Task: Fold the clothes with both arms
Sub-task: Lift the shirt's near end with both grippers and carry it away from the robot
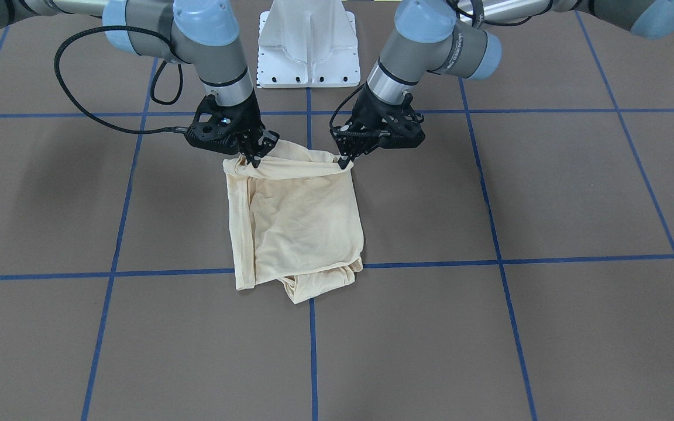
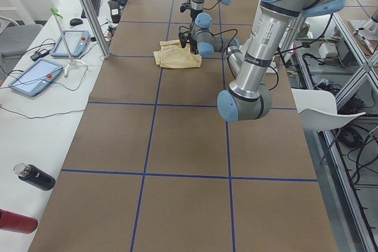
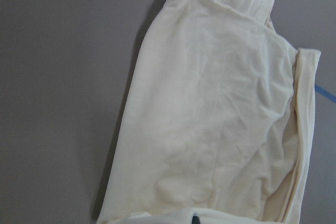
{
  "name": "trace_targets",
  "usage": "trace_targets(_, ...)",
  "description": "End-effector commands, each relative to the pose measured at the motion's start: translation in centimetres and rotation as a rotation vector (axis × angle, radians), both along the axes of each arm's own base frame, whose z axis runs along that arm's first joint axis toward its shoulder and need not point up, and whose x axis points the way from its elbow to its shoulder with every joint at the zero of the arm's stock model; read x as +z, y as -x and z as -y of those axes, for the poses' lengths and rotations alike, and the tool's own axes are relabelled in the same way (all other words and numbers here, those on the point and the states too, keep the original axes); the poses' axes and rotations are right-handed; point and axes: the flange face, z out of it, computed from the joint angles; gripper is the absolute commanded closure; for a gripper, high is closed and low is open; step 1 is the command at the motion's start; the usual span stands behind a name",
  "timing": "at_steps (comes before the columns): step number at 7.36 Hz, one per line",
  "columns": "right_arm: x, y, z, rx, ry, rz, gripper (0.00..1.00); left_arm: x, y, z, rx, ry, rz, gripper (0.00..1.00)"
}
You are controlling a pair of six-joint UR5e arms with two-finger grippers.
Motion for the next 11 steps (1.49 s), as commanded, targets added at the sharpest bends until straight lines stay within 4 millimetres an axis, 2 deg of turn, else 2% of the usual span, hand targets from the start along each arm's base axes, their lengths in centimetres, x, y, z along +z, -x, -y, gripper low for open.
trace_targets(1,-0.3,2.5,8.2,-0.004,-0.042,-0.084,1.00,1.9,-2.3,6.7,-0.050,-0.029,0.017,1.00)
trace_targets(2,0.8,3.1,11.5,0.023,-0.061,-0.062,1.00,2.9,-1.5,8.6,-0.070,-0.053,0.019,1.00)
trace_targets(3,2.0,3.8,13.7,0.038,-0.064,-0.061,1.00,2.9,-0.8,10.0,-0.082,-0.071,0.028,1.00)
trace_targets(4,1.6,4.0,15.2,0.040,-0.069,-0.069,1.00,3.2,-0.5,10.5,-0.087,-0.074,0.034,1.00)
trace_targets(5,2.2,4.3,15.6,0.036,-0.068,-0.079,1.00,3.3,-0.9,11.0,-0.089,-0.067,0.042,1.00)
trace_targets(7,3.0,5.0,16.0,0.035,-0.079,-0.065,1.00,3.3,-3.4,12.7,-0.092,-0.063,0.037,1.00)
trace_targets(9,1.8,5.1,16.1,0.036,-0.091,-0.049,1.00,3.3,-3.0,13.1,-0.096,-0.074,0.033,1.00)
trace_targets(11,0.8,5.1,16.3,0.039,-0.102,-0.039,1.00,3.3,-0.9,15.1,-0.125,-0.090,0.041,1.00)
